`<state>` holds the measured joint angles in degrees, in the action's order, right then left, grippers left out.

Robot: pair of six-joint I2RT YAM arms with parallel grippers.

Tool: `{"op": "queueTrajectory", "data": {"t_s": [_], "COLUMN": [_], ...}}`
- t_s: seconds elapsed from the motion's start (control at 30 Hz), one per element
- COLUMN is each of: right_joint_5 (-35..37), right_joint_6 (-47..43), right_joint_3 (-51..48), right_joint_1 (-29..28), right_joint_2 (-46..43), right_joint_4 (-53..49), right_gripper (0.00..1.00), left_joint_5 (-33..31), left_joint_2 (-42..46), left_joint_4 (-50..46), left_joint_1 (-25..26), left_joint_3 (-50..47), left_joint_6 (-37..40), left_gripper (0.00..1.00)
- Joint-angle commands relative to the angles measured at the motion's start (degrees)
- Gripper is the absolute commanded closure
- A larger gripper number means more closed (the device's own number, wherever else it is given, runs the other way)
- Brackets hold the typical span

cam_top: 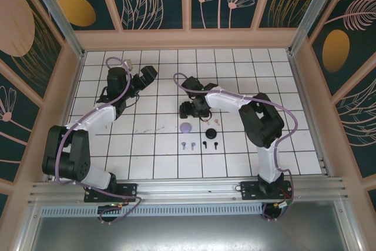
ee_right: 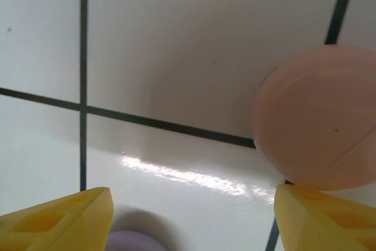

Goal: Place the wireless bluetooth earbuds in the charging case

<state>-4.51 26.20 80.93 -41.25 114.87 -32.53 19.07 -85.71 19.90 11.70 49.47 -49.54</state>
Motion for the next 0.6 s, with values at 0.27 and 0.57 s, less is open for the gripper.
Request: {"op": "queueTrajectory", "data": {"t_s": [0.27, 0.57], "right_joint_5": [2.0, 1.5], "right_joint_6": [0.6, -0.1], "right_joint_3": [0.3, 4.8], "right_joint_1": [3.1, 5.5], "right_joint_2": [-0.3, 2.5], "right_joint_4": [1.4, 1.4], "right_gripper": [0.27, 0.27], "left_joint_5": [-0.1, -0.2], "left_joint_2": [1.6, 1.9], "left_joint_4": [0.9, 0.8], "left_joint_1": [0.4, 0.4], "left_joint_3": [-0.6, -0.9], "left_joint_6": [0.7, 0.7], "left_gripper": [0.01, 0.01]}}
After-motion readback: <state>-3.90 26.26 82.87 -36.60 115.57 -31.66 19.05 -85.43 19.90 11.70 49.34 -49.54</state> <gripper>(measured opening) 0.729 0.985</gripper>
